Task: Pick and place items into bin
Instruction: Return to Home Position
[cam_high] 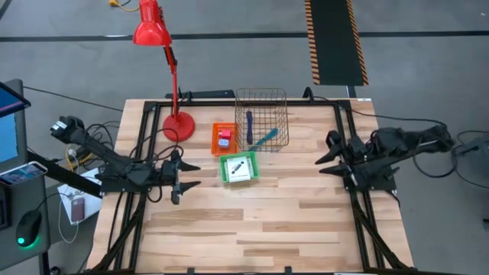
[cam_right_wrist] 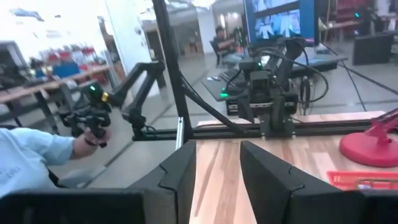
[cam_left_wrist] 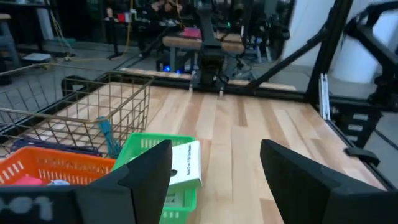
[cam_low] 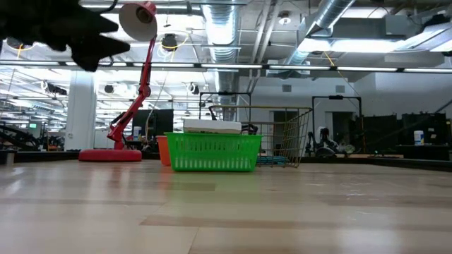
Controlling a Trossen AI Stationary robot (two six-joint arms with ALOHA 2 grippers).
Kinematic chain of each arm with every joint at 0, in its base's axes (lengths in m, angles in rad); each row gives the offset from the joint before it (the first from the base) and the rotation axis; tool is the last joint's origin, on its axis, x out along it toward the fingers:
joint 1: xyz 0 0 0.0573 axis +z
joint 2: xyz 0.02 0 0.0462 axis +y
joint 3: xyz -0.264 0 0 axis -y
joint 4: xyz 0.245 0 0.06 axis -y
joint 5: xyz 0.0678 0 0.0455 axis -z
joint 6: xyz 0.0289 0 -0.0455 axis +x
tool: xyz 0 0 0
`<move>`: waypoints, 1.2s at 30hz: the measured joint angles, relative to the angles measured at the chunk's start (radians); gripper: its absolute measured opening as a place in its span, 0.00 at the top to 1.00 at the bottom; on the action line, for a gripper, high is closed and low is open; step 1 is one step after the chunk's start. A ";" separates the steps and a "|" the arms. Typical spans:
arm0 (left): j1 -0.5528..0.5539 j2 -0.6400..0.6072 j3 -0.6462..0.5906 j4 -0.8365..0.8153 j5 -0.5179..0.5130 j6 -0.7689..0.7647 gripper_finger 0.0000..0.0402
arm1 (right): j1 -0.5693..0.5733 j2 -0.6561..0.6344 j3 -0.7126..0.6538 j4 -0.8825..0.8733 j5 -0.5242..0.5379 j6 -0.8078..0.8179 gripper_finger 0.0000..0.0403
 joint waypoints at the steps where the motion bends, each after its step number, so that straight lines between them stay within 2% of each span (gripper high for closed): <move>1: -0.012 0.000 -0.018 0.031 -0.015 0.000 0.42 | -0.001 -0.033 -0.048 0.033 -0.009 0.005 0.71; 9: -0.044 0.000 -0.168 0.234 -0.045 -0.021 0.42 | -0.001 -0.217 -0.332 0.229 -0.036 0.007 0.71; 17: -0.044 0.005 -0.169 0.191 -0.055 -0.034 0.42 | -0.001 -0.281 -0.490 0.305 -0.036 0.007 0.71; 28: -0.043 0.005 -0.170 0.190 -0.055 0.017 0.42 | -0.001 -0.334 -0.663 0.388 -0.036 0.033 0.71; 36: -0.043 0.005 -0.171 0.190 -0.055 0.002 0.42 | -0.001 -0.344 -0.663 0.378 -0.035 0.033 0.71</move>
